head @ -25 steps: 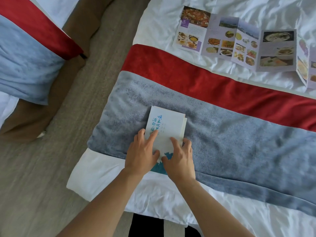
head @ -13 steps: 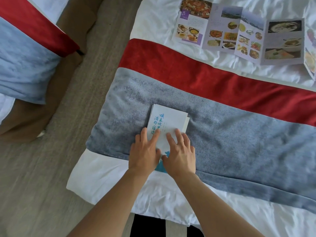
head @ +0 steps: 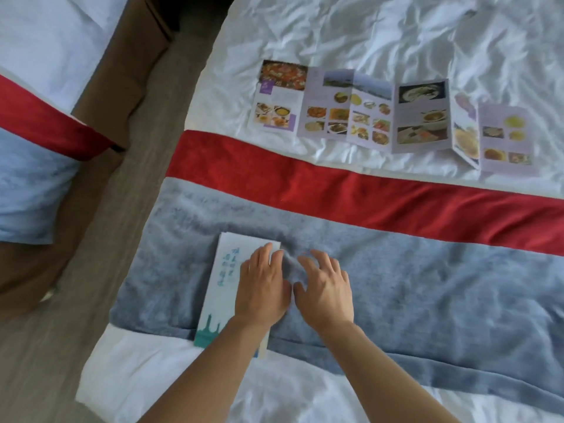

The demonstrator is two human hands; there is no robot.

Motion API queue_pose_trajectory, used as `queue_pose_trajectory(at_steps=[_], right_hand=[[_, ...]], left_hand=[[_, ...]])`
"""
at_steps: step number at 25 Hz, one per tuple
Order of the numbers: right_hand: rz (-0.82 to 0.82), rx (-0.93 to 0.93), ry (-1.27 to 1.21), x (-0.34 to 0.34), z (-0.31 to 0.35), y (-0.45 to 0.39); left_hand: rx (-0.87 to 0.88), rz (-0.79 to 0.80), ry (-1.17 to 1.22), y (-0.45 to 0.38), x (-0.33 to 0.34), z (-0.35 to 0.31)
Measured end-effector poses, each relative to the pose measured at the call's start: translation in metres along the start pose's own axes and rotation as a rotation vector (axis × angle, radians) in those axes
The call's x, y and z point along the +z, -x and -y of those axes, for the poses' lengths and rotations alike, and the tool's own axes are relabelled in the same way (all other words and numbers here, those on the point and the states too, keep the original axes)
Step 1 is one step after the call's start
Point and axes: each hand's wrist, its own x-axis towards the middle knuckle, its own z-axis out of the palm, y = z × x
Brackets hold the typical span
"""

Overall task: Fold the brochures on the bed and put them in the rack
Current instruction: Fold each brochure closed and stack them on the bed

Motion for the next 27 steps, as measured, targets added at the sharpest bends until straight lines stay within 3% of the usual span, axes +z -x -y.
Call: queue_pose_trajectory(at_steps=[13,23,27], right_hand=[[-0.128,0.096,-0.022,-0.121,-0.193,-0.074],[-0.232,0.247,-0.082,-0.146,-0.245,-0.130],[-0.204,0.250,-0.019,-0.156,-0.258,-0.162]], left_hand=[[0.069,-0.040,0.113,-0.135,0.007,-0.195],[0.345,0.033,-0.070,-0.235,0.014,-0.264],[0.362,0.068,-0.083,-0.270,0.015,-0.275]])
